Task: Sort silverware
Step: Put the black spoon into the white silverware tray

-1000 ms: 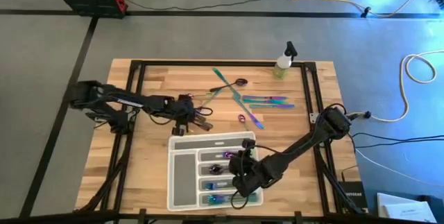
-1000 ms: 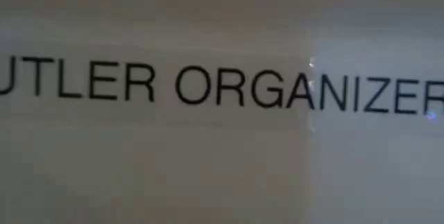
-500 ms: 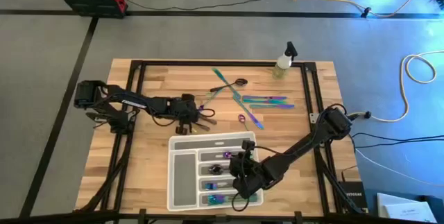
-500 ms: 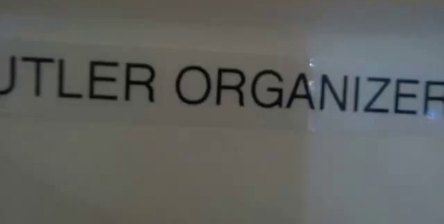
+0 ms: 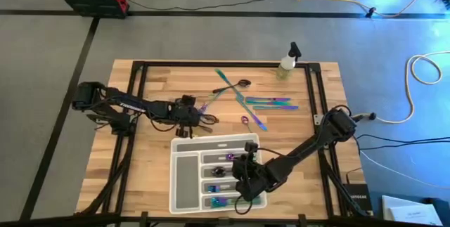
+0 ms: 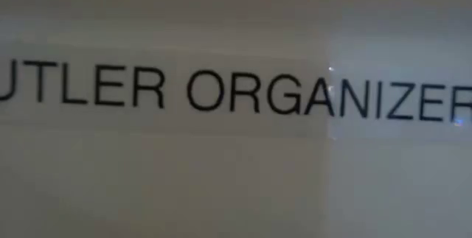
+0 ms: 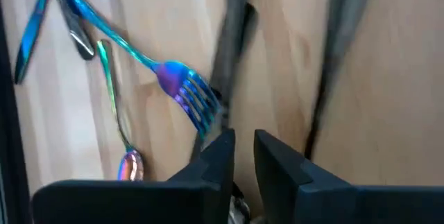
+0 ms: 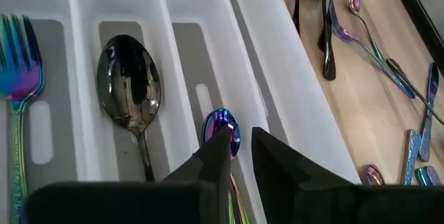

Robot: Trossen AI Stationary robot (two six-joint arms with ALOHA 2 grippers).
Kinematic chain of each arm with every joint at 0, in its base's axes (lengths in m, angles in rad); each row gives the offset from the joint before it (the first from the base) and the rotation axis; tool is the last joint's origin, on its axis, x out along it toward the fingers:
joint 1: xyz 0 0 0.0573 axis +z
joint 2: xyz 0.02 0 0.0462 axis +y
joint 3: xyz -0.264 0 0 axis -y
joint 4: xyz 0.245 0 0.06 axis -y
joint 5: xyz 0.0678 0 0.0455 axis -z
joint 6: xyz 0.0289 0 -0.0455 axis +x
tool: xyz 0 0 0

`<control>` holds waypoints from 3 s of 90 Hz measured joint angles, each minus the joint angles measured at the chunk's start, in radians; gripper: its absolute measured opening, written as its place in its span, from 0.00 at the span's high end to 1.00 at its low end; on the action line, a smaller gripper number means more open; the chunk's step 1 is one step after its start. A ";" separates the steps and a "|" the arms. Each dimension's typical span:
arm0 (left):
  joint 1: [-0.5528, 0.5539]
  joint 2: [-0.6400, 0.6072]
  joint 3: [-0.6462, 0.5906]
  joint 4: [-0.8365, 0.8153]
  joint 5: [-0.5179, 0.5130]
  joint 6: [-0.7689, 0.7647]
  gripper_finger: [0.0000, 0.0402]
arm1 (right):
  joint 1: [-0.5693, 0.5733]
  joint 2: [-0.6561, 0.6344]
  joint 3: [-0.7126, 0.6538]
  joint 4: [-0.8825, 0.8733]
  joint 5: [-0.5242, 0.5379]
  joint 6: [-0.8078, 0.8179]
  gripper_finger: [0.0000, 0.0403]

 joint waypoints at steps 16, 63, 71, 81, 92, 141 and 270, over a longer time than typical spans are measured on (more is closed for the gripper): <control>-0.032 -0.002 0.002 -0.082 -0.003 -0.016 0.90 | 0.000 0.000 0.000 0.000 -0.005 0.000 0.89; -0.034 0.000 0.021 -0.110 0.025 0.016 0.90 | -0.001 0.001 0.000 0.000 -0.013 0.000 0.89; -0.034 0.000 0.036 -0.110 0.027 0.010 0.89 | -0.001 0.001 0.000 0.000 -0.013 0.000 0.89; -0.035 0.000 0.062 -0.153 0.052 0.008 0.86 | -0.001 0.001 0.000 0.000 -0.013 0.000 0.89; -0.036 0.000 0.078 -0.220 0.079 -0.011 0.80 | 0.000 0.001 0.000 0.000 -0.013 0.000 0.89; 0.037 -0.001 0.051 -0.249 0.146 0.025 0.65 | 0.000 0.001 0.000 0.000 -0.013 0.000 0.89; 0.171 -0.015 0.247 -0.471 0.319 -0.221 0.98 | -0.025 0.002 0.000 0.019 0.466 -0.181 0.89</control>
